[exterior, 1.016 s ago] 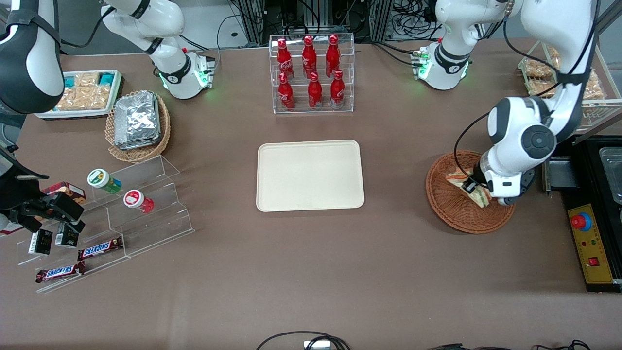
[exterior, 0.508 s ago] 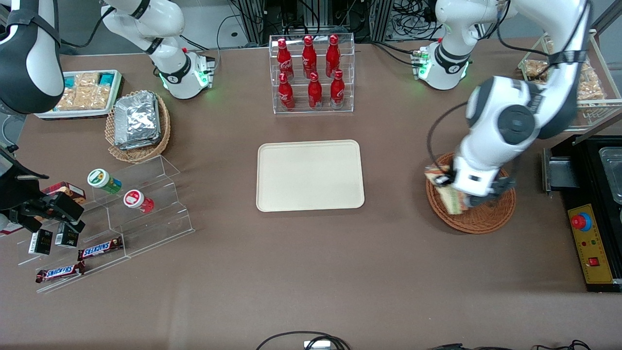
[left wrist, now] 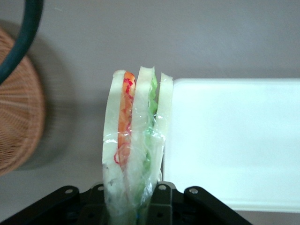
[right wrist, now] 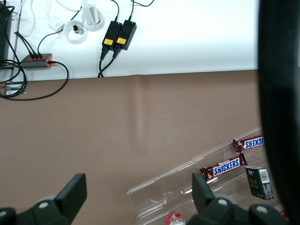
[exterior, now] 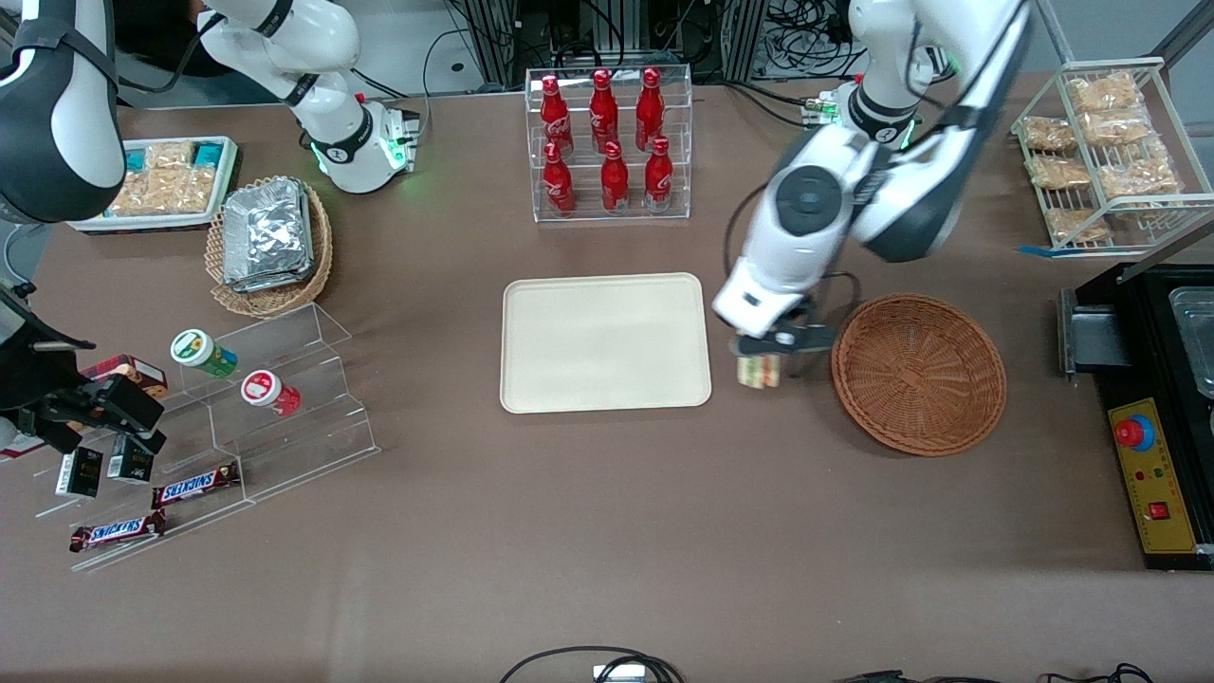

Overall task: Place sandwich from basket to tray
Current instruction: 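Lift the sandwich out of the basket and carry it toward the tray, then lower the sandwich onto the cream tray with the left gripper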

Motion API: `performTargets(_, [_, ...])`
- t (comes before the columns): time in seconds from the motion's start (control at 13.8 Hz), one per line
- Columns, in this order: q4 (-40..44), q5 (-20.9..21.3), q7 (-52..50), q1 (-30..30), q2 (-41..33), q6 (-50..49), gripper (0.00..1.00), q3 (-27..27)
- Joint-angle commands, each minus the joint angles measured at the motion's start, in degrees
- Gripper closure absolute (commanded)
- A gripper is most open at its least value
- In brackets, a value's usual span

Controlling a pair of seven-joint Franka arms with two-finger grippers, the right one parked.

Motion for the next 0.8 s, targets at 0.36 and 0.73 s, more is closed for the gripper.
performTargets(0.36, [7.7,3.6,-7.3,-9.4,15.5,2.5,1.0,0.7])
performTargets(0.73, [8.0,8.1,-12.7,-12.2,21.1,7.3,1.0,0.7])
